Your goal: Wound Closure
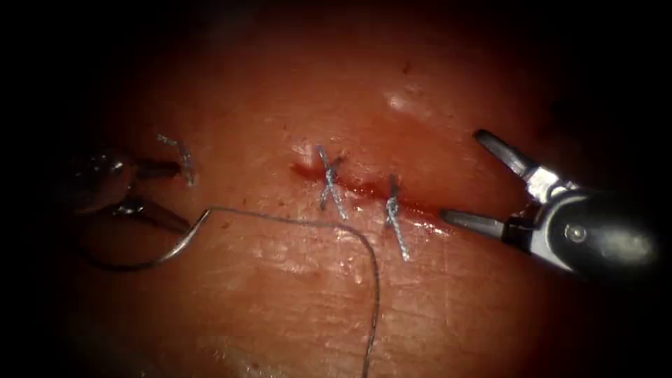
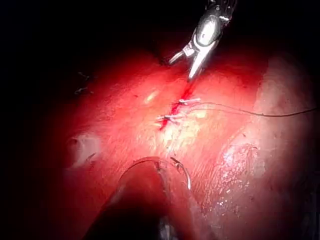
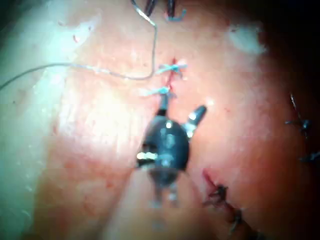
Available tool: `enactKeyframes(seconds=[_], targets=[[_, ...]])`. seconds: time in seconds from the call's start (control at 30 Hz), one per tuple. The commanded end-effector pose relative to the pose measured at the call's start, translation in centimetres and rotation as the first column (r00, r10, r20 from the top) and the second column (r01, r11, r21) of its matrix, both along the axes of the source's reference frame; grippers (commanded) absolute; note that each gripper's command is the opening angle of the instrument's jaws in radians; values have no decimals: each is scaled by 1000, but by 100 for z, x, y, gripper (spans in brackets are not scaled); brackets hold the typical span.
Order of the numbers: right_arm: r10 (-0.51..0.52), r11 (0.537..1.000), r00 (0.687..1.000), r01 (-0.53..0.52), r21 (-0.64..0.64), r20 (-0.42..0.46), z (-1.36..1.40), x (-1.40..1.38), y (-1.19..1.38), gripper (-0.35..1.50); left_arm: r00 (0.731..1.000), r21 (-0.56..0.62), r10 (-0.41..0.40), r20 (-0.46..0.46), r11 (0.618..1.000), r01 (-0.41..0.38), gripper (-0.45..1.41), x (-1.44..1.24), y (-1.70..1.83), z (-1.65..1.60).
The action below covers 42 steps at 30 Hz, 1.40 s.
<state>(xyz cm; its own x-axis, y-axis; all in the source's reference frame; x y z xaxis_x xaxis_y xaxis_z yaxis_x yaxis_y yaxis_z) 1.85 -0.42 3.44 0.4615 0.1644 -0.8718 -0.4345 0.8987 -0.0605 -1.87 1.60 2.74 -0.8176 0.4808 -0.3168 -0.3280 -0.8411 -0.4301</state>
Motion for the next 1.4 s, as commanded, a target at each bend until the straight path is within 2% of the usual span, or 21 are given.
enactKeyframes(seconds=[0.03,0.17,0.2,0.33,0.47,0.5,0.57,0.67,0.73,0.77,0.83,0.87,0.93,1.03,1.07,1.2,1.23,1.4], targets=[[0,1000,1000,0,1,-4,6,6,1,123,1000,-21,-1,28,1000,1,56,-9,13,-9],[0,1000,1000,0,0,-4,7,6,1,123,993,-180,-69,97,980,85,56,-8,57,-44],[0,1000,1000,0,0,-4,8,7,1,123,987,-235,-90,130,965,119,56,-5,71,-57],[2,1000,1000,-2,4,-7,9,8,0,123,969,-280,-149,195,939,200,64,-1,81,-75],[0,1000,1000,0,4,-9,10,9,-1,123,958,-272,-165,236,935,228,61,-6,84,-77],[0,1000,1000,0,4,-9,10,9,-1,123,938,-197,-184,295,949,248,59,-14,79,-72],[0,1000,1000,0,4,-9,10,9,-1,123,912,-143,-210,352,951,274,57,-22,72,-66],[0,1000,1000,0,4,-9,9,9,-1,123,882,-69,-255,397,949,306,56,-45,57,-47],[0,1000,1000,0,4,-9,9,9,-1,123,852,42,-319,415,942,332,59,-61,46,-30],[0,1000,1000,0,4,-9,9,9,-1,123,807,159,-401,434,916,369,64,-71,41,-18],[0,1000,1000,0,4,-9,9,10,-1,123,751,260,-471,463,882,394,64,-79,38,-8],[0,1000,1000,0,4,-9,10,10,-1,123,709,338,-521,475,852,400,68,-82,39,-1],[1,1000,1000,-1,3,-8,10,10,-1,123,688,373,-552,470,831,412,88,-81,43,6],[1,1000,1000,-1,3,-8,10,10,-2,123,693,350,-558,456,829,437,93,-69,55,21],[-1,1000,1000,1,4,-10,10,11,-2,123,707,347,-556,437,829,438,94,-59,59,31],[-1,1000,1000,1,4,-10,10,12,-2,123,724,331,-557,408,829,451,98,-39,65,49],[-1,1000,1000,1,4,-10,10,12,-2,123,737,317,-548,396,835,450,101,-28,67,59],[0,1000,1000,0,4,-9,9,12,-3,123,768,307,-536,351,841,446,108,-12,69,79]])
